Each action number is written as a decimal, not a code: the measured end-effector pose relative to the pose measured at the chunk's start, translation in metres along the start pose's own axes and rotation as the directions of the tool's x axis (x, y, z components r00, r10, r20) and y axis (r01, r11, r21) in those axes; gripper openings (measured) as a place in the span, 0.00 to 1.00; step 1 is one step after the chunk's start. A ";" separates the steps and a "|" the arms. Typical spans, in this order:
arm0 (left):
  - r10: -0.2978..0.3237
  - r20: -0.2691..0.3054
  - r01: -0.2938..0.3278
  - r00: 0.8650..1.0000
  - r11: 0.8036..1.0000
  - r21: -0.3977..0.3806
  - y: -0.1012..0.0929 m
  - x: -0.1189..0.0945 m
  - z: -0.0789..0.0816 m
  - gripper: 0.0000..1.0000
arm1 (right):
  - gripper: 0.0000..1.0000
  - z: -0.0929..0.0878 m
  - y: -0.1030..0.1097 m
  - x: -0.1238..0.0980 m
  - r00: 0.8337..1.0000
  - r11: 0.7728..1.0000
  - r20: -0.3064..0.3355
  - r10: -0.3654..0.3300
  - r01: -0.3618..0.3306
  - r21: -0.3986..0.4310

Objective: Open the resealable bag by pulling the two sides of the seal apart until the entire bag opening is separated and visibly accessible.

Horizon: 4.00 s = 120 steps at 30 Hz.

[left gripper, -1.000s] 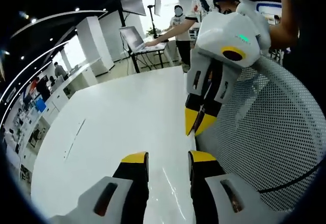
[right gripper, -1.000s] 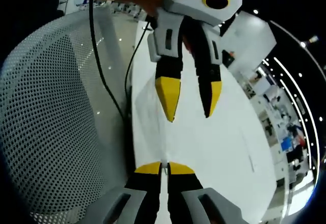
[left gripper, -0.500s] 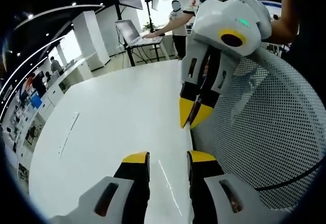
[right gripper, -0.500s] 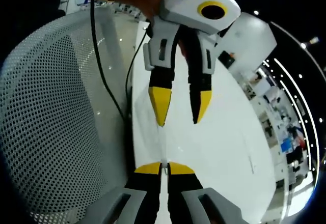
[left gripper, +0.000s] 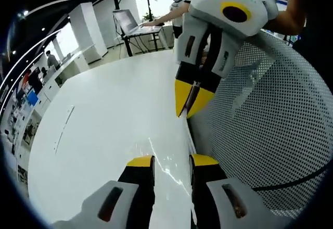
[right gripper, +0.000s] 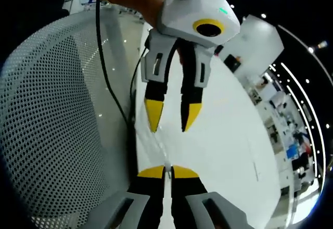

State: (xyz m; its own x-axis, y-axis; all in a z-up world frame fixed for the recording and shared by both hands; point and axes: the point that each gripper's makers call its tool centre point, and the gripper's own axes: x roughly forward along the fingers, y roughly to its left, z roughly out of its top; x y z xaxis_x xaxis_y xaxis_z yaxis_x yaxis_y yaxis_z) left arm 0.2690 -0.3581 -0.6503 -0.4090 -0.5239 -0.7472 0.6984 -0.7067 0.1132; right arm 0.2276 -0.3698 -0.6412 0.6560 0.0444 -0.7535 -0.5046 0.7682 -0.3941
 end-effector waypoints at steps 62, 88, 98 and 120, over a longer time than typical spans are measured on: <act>0.269 0.146 -0.194 0.952 0.900 -0.392 0.048 0.028 0.052 0.00 | 0.11 -0.025 -0.060 -0.027 0.966 0.765 0.026 -0.259 0.188 0.616; 0.268 0.211 -0.206 0.940 0.939 -0.275 0.025 0.038 0.077 0.00 | 0.13 -0.035 -0.064 -0.029 0.962 0.671 0.025 -0.273 0.172 0.721; 0.266 0.227 -0.212 0.937 0.948 -0.237 0.026 0.034 0.082 0.00 | 0.10 -0.040 -0.062 -0.028 0.964 0.671 -0.002 -0.267 0.188 0.718; 0.361 0.201 -0.315 0.911 0.921 -0.227 0.057 0.009 0.080 0.00 | 0.00 -0.040 -0.051 -0.023 0.977 0.695 -0.005 -0.213 0.156 0.702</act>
State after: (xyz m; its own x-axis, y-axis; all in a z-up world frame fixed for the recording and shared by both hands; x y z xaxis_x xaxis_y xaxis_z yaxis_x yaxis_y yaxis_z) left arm 0.2577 -0.4411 -0.5986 -0.2385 -0.8278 -0.5078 0.9059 -0.3781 0.1909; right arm 0.2162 -0.4353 -0.6249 0.7456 -0.1240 -0.6548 0.1450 0.9892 -0.0222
